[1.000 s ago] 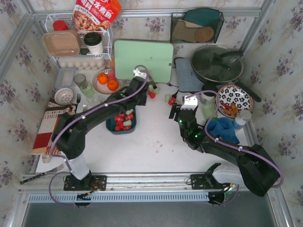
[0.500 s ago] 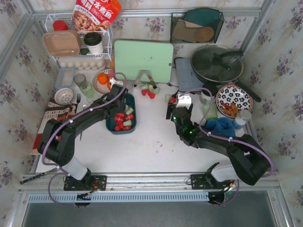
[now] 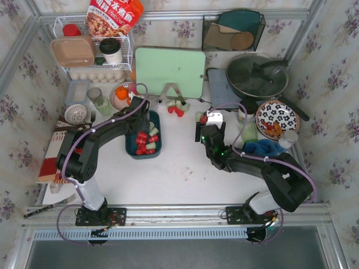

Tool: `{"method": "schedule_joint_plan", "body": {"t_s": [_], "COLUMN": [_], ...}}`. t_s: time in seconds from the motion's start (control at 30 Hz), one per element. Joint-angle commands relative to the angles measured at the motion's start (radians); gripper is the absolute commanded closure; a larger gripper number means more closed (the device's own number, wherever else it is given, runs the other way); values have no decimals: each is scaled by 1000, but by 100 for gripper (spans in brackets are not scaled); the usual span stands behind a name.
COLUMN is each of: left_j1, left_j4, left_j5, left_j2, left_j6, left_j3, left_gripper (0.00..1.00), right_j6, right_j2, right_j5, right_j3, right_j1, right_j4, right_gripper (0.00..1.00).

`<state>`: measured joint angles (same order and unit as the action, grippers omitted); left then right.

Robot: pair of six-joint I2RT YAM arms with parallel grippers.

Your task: Mix the coffee capsules in the storage basket

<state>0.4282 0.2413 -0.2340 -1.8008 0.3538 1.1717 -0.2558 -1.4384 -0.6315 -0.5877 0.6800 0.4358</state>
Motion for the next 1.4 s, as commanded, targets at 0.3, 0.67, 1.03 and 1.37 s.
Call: {"method": "schedule_joint_plan", "body": {"t_s": [0.3,0.67,1.03,1.37], "left_j1": [0,4,4,4], "left_j4": [-181,-179,-199,-204], "left_j5": [27,105,162,168], "left_j2": [226,595,670,670], "left_j6": [-30,51,80,86], "left_j3": [-143,-376,-403,-403], "left_gripper": [9,11,11,11], "right_j6": [-126,-239,-331,-361], "right_j2": [-158,-366,-494,-492], "right_j5": [189,214,188,233], "right_j3": [-79,-279,-435,-429], "right_j1": [-123,-234,-251,-257], "right_j4": [-5,-87,-250,-317], "right_gripper": [26,34,42,44]}}
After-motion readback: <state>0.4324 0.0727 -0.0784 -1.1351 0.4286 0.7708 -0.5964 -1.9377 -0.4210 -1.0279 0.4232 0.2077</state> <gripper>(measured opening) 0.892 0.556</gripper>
